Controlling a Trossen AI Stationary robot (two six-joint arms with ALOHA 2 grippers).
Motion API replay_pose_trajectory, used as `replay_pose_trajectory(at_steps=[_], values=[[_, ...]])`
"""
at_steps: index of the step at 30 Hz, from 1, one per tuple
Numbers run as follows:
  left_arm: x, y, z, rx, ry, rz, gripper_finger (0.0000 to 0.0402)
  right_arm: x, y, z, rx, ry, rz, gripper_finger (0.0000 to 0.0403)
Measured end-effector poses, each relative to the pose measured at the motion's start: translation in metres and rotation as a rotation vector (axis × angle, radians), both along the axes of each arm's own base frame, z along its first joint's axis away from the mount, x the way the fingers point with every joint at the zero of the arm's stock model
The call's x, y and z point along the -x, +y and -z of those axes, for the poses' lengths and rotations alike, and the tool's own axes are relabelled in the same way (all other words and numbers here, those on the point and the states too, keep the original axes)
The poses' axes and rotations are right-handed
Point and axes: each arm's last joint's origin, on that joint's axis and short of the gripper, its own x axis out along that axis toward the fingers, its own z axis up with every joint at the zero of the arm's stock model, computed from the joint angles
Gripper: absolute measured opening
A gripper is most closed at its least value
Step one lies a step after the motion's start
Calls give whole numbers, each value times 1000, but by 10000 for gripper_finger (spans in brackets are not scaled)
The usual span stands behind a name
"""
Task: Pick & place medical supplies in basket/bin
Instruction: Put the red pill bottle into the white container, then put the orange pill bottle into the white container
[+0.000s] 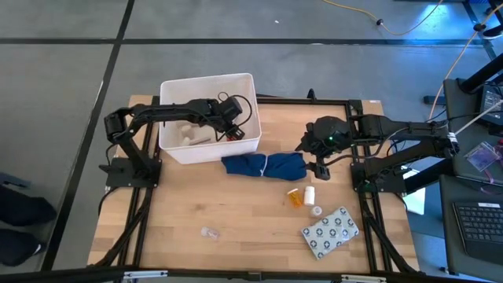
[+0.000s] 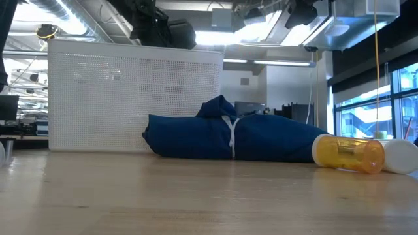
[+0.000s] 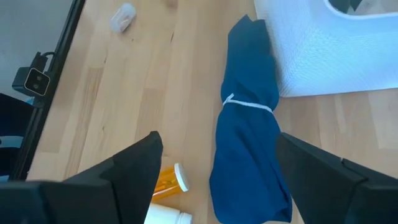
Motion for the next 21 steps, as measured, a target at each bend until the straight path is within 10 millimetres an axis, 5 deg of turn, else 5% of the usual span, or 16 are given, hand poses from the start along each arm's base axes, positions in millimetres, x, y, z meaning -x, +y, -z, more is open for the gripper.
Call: replay_pose_trajectory(at_steps=[9, 21], values=[[3, -1, -11, 14, -36, 32, 194, -1, 0, -1, 0, -10, 0, 309], [34, -20, -101, -23, -343, 116, 187, -1, 0, 0, -124, 11, 135, 309]])
